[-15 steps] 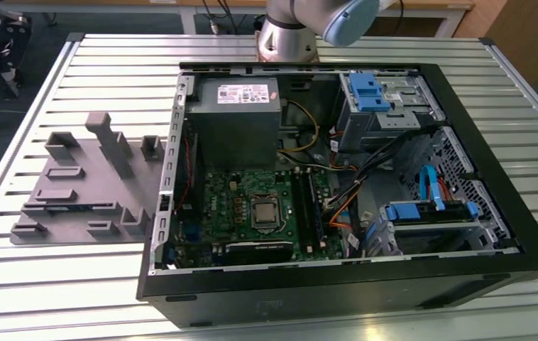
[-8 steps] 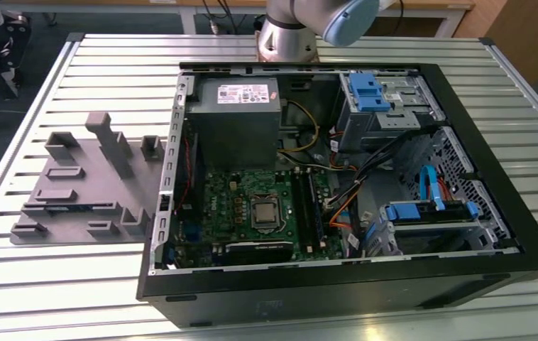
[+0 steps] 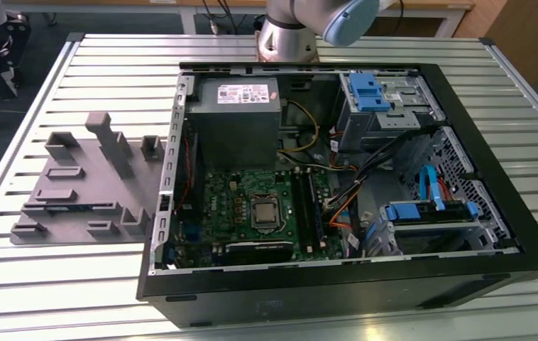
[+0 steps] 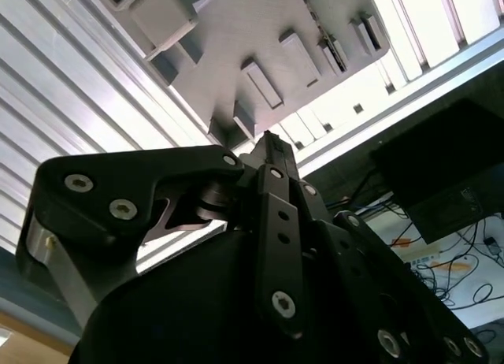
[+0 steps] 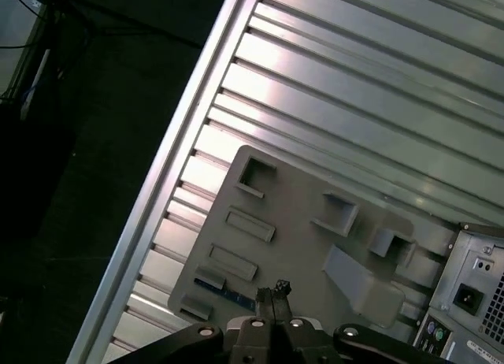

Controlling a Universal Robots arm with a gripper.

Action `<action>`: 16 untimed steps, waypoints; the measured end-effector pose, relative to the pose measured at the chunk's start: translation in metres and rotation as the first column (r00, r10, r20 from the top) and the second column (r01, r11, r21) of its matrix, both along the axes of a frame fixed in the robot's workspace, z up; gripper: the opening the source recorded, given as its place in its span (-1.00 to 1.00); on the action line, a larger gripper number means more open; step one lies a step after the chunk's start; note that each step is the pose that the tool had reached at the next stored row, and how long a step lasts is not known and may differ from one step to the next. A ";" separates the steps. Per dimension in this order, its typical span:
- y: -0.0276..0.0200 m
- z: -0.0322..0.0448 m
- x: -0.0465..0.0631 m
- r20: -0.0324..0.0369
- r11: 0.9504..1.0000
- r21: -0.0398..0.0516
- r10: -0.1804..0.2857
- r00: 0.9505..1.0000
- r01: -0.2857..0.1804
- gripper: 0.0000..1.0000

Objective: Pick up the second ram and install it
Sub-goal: 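Pick up the second ram and move it above second insertion slot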

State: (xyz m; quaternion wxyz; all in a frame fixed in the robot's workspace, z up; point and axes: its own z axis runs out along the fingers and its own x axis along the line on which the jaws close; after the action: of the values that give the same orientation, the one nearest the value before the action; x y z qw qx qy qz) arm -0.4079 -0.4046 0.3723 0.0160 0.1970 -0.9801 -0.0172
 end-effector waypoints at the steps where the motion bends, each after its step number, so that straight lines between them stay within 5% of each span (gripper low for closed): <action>1: 0.0000 0.0000 0.000 0.000 1.000 0.000 0.005 1.000 -0.005 -0.79; 16: 0.0000 -0.0001 0.000 0.000 1.000 0.000 0.028 1.000 -0.028 -0.79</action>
State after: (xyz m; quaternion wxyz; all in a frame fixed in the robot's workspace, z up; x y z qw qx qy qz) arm -0.4081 -0.4046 0.3723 0.0162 0.2108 -0.9772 -0.0170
